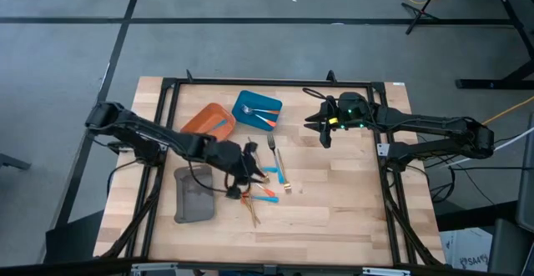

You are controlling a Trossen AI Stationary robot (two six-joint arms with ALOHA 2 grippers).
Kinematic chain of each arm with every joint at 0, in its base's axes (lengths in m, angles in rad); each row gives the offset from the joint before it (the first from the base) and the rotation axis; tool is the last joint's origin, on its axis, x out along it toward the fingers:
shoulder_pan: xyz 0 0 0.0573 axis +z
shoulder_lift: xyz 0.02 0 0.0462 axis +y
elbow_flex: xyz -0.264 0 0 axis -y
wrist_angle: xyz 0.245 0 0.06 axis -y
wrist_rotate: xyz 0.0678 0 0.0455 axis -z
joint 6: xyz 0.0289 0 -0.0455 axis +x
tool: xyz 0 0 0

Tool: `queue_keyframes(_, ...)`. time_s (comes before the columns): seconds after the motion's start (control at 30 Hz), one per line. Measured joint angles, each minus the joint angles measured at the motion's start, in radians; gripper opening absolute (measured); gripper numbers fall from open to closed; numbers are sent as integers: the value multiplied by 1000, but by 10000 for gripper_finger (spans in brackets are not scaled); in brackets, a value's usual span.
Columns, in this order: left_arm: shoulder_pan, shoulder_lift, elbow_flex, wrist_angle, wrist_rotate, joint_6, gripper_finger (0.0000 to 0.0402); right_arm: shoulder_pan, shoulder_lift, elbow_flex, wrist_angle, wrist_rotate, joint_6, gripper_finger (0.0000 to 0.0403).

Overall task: Sort silverware by color (type)
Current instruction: Put the gold fork into the black bin

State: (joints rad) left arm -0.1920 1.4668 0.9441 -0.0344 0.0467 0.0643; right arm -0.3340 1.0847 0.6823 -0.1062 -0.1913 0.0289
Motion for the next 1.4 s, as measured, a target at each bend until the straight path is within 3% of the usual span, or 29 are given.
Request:
queue_keyframes(0.57, -39, 231, 3, -123, 0, 291, 75, 0, 0, 0, 0, 0, 0, 92)
queue_keyframes(0.93, -39, 248, 3, -208, 3, 490, 59, 0, 0, 0, -1, 0, 0, 92)
queue_keyframes(1.4, -68, 249, 3, -210, 31, 541, 56, 0, 0, 0, -1, 0, 0, 92)
